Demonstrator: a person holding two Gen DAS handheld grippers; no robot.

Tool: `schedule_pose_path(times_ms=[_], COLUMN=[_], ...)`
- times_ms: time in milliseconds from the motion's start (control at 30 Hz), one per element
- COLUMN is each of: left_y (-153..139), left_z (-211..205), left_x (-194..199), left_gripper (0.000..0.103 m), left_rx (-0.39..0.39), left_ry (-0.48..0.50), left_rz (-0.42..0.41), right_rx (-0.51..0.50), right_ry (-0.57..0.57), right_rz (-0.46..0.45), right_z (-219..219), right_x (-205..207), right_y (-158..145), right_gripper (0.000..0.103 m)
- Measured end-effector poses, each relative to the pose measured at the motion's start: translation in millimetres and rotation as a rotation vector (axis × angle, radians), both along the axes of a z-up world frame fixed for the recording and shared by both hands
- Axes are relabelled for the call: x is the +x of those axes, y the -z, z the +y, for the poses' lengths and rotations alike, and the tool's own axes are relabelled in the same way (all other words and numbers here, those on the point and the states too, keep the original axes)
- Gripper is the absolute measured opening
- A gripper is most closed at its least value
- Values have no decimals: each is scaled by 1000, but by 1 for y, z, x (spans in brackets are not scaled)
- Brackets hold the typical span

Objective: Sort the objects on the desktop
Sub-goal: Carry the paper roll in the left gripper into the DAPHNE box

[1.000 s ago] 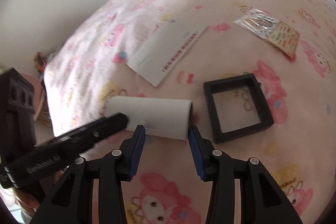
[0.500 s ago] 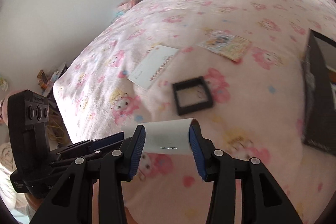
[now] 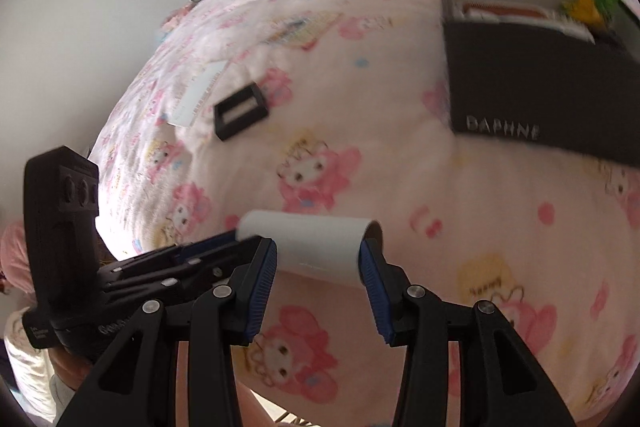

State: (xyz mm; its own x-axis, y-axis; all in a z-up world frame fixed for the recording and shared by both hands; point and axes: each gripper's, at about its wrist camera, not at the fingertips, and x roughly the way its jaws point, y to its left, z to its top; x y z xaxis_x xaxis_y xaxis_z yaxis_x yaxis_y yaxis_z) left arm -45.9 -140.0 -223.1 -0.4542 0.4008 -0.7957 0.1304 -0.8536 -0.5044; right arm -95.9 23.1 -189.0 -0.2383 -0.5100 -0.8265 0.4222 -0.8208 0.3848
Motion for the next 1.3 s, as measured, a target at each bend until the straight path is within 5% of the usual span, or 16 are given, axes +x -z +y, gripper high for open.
schedule_pose_path(times_ms=[233, 633, 1100, 1300], left_y=[-1, -64, -125, -105], left_z=[9, 68, 190, 222], left_x=[-1, -24, -151, -189], left_gripper=[36, 36, 36, 36], left_rx=[-41, -51, -66, -38], left_ry=[14, 116, 271, 265], left_rz=[-8, 114, 254, 221], right_rx=[-11, -90, -32, -10], right_ry=[22, 116, 291, 328], right_rz=[-95, 72, 235, 254], right_z=[12, 77, 189, 228], right_x=[-2, -7, -86, -134], right_y=[29, -44, -115, -119], right_gripper=[40, 40, 40, 40])
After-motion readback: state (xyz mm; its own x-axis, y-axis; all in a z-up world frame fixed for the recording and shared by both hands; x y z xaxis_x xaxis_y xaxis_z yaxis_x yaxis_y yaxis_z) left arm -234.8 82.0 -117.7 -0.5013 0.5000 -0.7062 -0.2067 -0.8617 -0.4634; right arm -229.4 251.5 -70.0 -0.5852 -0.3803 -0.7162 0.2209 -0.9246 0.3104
